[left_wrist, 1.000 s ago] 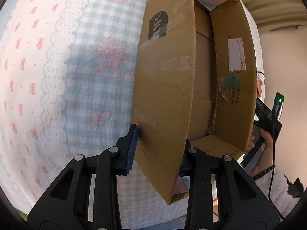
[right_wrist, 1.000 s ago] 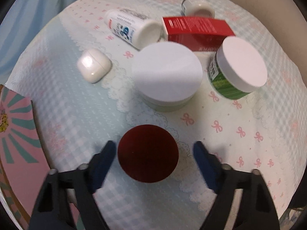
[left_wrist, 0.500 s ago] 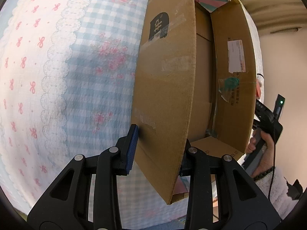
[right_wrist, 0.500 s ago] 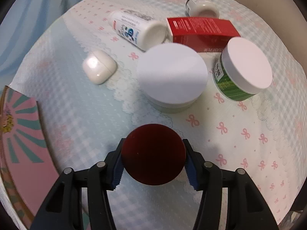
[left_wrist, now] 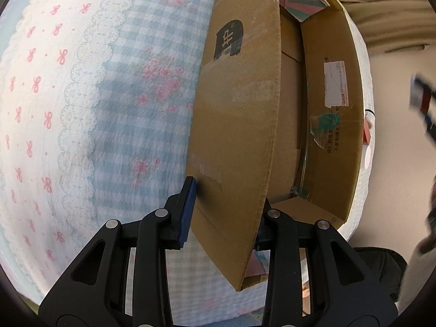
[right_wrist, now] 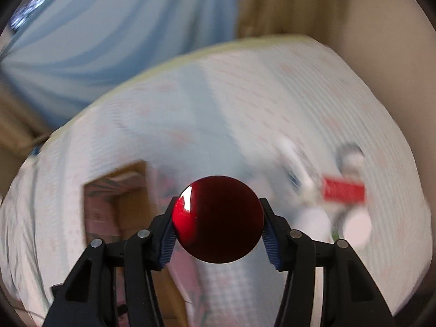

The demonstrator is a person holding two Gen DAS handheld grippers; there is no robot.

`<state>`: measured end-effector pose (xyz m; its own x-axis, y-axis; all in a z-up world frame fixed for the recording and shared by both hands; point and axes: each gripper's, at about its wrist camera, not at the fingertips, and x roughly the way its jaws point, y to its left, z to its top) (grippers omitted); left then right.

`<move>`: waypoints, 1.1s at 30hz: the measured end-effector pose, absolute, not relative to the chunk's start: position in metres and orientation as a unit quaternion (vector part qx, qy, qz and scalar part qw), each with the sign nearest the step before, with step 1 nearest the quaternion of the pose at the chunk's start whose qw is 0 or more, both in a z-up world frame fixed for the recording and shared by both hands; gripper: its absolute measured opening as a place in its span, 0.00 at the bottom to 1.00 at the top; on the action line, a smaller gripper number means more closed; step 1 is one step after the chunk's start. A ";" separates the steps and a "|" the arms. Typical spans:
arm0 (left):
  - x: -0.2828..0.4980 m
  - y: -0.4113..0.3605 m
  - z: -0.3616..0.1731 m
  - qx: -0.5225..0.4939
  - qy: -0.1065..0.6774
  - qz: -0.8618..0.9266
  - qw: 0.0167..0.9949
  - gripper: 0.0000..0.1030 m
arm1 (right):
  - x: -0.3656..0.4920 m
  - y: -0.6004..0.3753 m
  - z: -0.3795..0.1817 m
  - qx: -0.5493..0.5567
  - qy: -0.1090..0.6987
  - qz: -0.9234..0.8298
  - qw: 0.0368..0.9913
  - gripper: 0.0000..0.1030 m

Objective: Organize rigid objects
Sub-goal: 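Carry the red lid into the box with the right gripper and release it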

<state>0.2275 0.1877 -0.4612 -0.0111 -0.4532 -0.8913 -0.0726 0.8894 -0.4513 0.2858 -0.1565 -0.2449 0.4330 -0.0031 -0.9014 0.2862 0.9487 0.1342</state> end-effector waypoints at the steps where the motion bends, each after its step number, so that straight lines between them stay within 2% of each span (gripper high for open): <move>1: 0.226 0.187 -0.461 -0.189 0.697 -0.140 0.678 0.29 | 0.299 -0.144 -0.239 0.124 0.527 -0.064 0.838 0.49; 8: 0.223 0.188 -0.459 -0.191 0.693 -0.138 0.682 0.29 | 0.365 -0.056 -0.253 0.078 0.563 0.052 0.821 0.49; 14: 0.223 0.185 -0.456 -0.185 0.690 -0.141 0.686 0.28 | 0.387 0.004 -0.317 0.060 0.612 0.110 0.781 0.49; 22: 0.224 0.181 -0.451 -0.179 0.687 -0.143 0.690 0.28 | 0.387 0.035 -0.378 -0.028 0.639 0.155 0.753 0.49; 30: 0.225 0.179 -0.450 -0.172 0.688 -0.145 0.690 0.27 | 0.389 0.037 -0.386 -0.059 0.634 0.165 0.753 0.50; 31: 0.225 0.179 -0.450 -0.171 0.688 -0.145 0.690 0.27 | 0.390 0.037 -0.388 -0.062 0.639 0.160 0.750 0.52; 32: 0.225 0.179 -0.450 -0.169 0.688 -0.145 0.690 0.27 | 0.391 0.037 -0.388 -0.064 0.644 0.156 0.746 0.64; 33: 0.226 0.178 -0.450 -0.168 0.689 -0.146 0.690 0.27 | 0.391 0.036 -0.387 -0.065 0.644 0.153 0.747 0.91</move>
